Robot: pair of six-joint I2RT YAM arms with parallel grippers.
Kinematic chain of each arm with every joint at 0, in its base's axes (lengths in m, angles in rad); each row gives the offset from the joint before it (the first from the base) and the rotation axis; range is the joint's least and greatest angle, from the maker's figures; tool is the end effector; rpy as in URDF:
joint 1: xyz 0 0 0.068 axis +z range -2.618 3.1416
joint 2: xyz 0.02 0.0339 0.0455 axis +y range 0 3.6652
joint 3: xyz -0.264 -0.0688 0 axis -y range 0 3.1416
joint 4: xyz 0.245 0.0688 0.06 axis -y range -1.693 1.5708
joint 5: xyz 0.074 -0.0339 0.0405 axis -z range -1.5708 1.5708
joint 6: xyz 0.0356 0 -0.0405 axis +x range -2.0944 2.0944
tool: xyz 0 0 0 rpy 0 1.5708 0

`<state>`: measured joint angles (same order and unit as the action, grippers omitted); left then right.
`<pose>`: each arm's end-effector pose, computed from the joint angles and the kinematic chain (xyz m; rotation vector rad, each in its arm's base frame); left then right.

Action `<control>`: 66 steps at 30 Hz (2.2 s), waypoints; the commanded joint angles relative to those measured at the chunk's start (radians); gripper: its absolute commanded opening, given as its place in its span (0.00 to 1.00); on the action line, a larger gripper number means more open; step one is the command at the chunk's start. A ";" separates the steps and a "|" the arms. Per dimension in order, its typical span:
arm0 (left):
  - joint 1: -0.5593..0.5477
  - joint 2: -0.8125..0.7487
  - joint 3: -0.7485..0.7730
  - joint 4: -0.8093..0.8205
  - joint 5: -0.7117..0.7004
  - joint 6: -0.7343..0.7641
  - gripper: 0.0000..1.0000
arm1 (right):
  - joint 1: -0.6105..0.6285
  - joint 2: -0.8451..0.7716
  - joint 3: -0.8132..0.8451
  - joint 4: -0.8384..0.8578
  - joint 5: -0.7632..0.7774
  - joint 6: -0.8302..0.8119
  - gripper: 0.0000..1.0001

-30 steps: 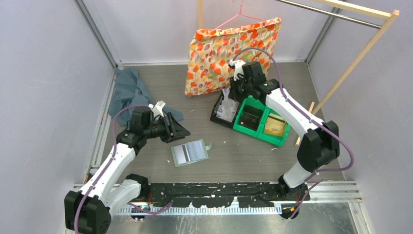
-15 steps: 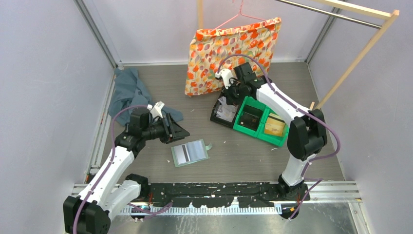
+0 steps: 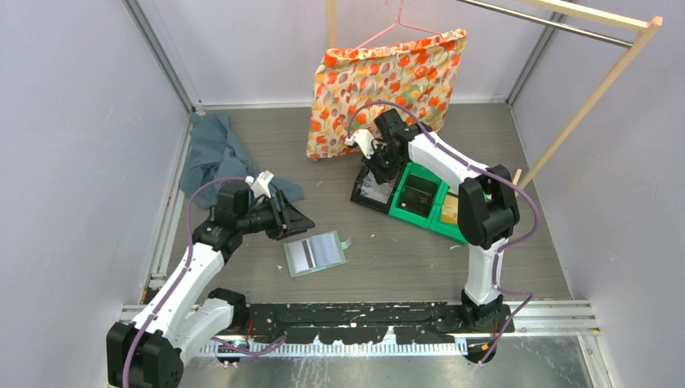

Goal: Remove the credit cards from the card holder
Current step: Place the credit card in the storage box, then remove the credit card from the card holder.

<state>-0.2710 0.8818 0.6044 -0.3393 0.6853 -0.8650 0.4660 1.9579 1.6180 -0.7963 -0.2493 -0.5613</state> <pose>0.1742 -0.0718 0.2492 -0.2715 2.3577 -1.3508 0.3680 0.1949 0.2344 -1.3817 2.2982 0.3073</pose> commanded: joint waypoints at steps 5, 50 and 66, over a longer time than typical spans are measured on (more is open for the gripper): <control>0.000 0.003 -0.010 0.052 0.021 -0.015 0.45 | 0.012 0.045 0.042 -0.078 -0.021 -0.058 0.01; 0.013 0.139 -0.213 -0.025 -0.228 -0.119 0.30 | 0.584 -0.332 -0.705 1.026 0.080 1.403 0.43; 0.053 0.138 -0.279 -0.018 -0.292 -0.139 0.24 | 0.584 -0.142 -0.620 0.947 0.186 1.432 0.34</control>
<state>-0.2337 1.0222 0.3431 -0.3622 0.4530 -1.0145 1.0515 1.8057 0.9504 0.1673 -0.1291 0.8566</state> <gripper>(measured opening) 0.244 0.329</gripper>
